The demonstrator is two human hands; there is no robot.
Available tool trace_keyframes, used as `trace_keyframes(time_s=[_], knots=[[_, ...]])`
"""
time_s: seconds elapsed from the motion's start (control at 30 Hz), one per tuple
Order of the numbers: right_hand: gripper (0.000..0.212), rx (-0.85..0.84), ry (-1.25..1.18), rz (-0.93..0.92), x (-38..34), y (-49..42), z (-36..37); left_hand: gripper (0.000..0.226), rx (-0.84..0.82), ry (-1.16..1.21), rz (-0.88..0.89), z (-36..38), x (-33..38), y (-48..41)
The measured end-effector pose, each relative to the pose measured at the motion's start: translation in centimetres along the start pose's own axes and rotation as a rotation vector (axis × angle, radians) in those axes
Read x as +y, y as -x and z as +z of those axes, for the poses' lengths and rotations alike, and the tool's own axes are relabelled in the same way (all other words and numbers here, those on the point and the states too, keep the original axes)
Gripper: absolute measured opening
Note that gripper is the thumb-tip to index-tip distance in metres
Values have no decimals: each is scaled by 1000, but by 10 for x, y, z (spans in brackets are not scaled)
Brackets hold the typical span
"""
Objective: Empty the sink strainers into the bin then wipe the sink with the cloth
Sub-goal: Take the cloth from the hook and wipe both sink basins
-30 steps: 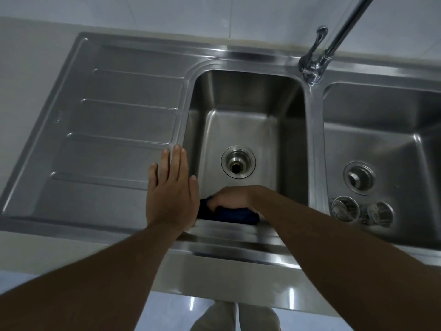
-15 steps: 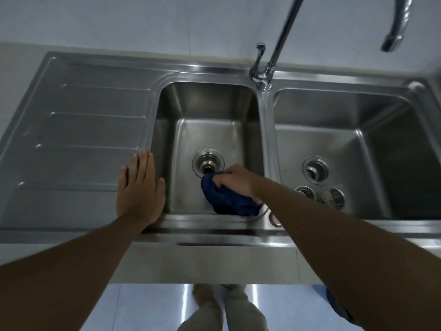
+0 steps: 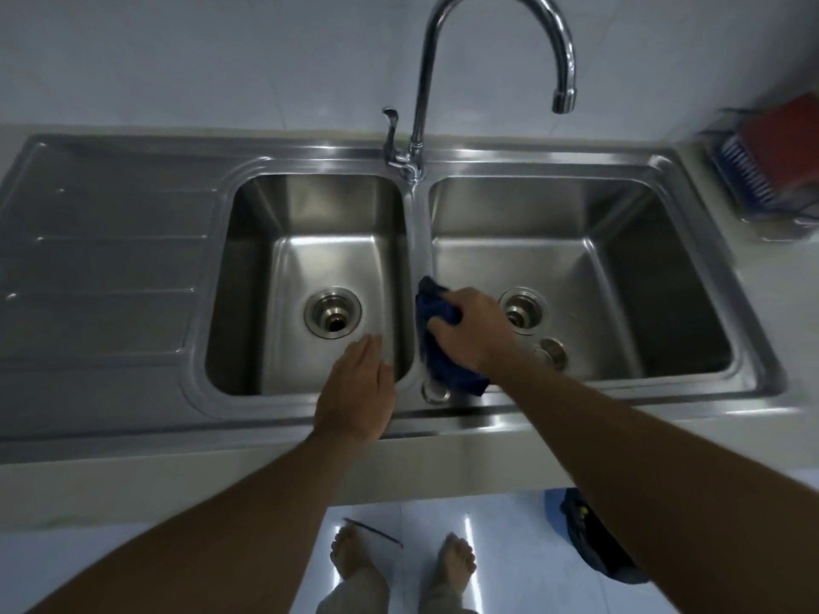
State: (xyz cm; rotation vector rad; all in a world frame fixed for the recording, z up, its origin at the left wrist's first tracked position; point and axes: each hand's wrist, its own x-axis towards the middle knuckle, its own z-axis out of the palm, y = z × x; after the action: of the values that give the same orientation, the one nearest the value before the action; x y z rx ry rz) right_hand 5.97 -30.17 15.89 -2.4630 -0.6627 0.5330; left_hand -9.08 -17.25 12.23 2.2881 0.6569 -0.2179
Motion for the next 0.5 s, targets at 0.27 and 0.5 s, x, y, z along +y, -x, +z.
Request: trace_keyframes(time_s=[0.27,0.5], knots=[[59,-29,73,-154,29,1,30,55,121,-253,91,16,0,7],[53,24,-108,-27,3,-112,15,64,56,-284,114,21,-10,-5]])
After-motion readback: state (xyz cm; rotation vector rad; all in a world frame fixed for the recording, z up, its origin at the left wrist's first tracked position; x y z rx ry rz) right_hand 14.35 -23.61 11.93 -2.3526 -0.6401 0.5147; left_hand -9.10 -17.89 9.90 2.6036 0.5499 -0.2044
